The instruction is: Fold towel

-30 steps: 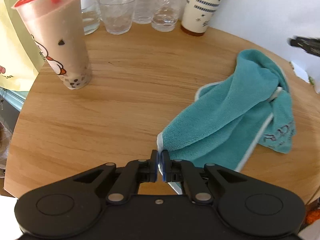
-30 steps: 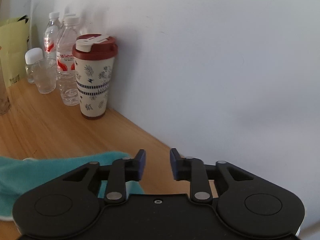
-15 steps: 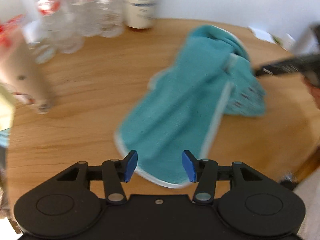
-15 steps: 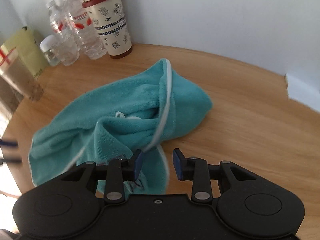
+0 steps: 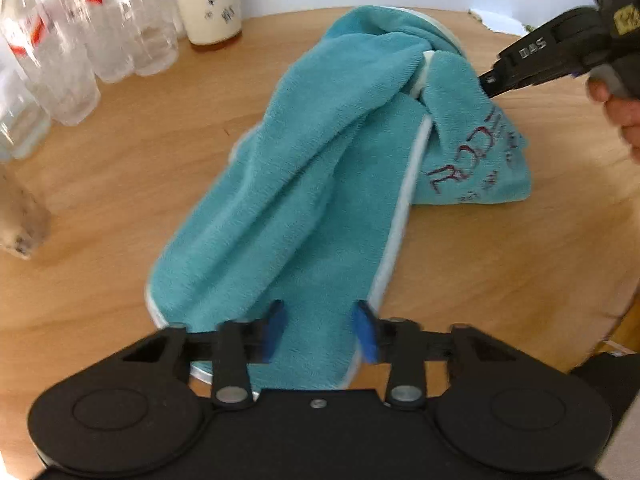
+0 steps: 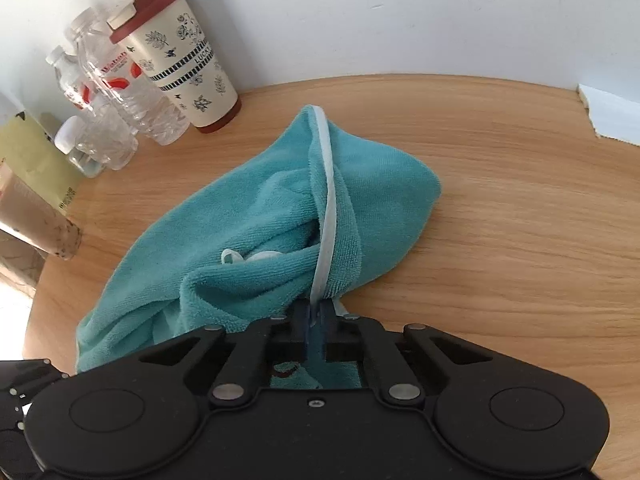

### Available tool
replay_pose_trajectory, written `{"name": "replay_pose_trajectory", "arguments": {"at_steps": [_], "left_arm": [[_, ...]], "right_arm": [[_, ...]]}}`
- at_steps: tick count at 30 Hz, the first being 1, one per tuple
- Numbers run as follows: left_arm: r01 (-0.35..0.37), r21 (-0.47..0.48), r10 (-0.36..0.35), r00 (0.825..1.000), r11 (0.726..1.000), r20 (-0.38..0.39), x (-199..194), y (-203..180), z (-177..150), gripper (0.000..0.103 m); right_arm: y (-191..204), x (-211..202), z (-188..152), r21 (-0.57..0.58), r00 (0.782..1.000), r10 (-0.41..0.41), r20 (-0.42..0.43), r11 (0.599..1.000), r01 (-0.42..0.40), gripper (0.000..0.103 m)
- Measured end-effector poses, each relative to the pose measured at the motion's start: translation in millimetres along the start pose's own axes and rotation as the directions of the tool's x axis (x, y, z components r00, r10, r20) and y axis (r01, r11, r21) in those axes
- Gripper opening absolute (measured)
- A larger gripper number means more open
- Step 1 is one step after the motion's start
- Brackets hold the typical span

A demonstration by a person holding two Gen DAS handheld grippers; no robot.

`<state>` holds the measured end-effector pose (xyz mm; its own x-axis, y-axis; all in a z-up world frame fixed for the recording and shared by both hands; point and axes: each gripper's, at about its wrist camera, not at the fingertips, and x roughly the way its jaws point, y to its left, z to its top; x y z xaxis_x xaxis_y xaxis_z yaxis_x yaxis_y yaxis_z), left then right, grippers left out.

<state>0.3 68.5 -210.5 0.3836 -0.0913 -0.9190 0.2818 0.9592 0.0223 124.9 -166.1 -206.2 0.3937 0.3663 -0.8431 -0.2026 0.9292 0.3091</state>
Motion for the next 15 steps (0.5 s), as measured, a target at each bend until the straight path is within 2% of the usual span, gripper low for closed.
{"name": "replay_pose_trajectory", "arguments": {"at_steps": [1,3,9,15], "left_arm": [[-0.003,-0.005,0.003,1.000,1.000,0.003,0.0,1.6,0.3,0.007],[-0.010,-0.012,0.010,1.000,1.000,0.000,0.0,4.0,1.2,0.005],[-0.058,0.056,0.059,0.998,0.997,-0.016,-0.1,1.4,3.6,0.003],[-0.086,0.056,0.088,0.996,0.995,-0.029,-8.2,20.1,5.2,0.003]], "right_arm": [[-2.1,-6.1,0.9,-0.004,1.000,-0.012,0.015,1.000,0.012,0.002],[-8.3,-15.9,2.6,-0.002,0.999,-0.027,0.033,1.000,0.027,0.002],[-29.9,-67.0,27.4,-0.025,0.986,-0.124,0.114,0.991,0.128,0.001],[-50.7,-120.1,64.9,-0.091,0.949,-0.247,0.196,0.959,0.268,0.001]]}}
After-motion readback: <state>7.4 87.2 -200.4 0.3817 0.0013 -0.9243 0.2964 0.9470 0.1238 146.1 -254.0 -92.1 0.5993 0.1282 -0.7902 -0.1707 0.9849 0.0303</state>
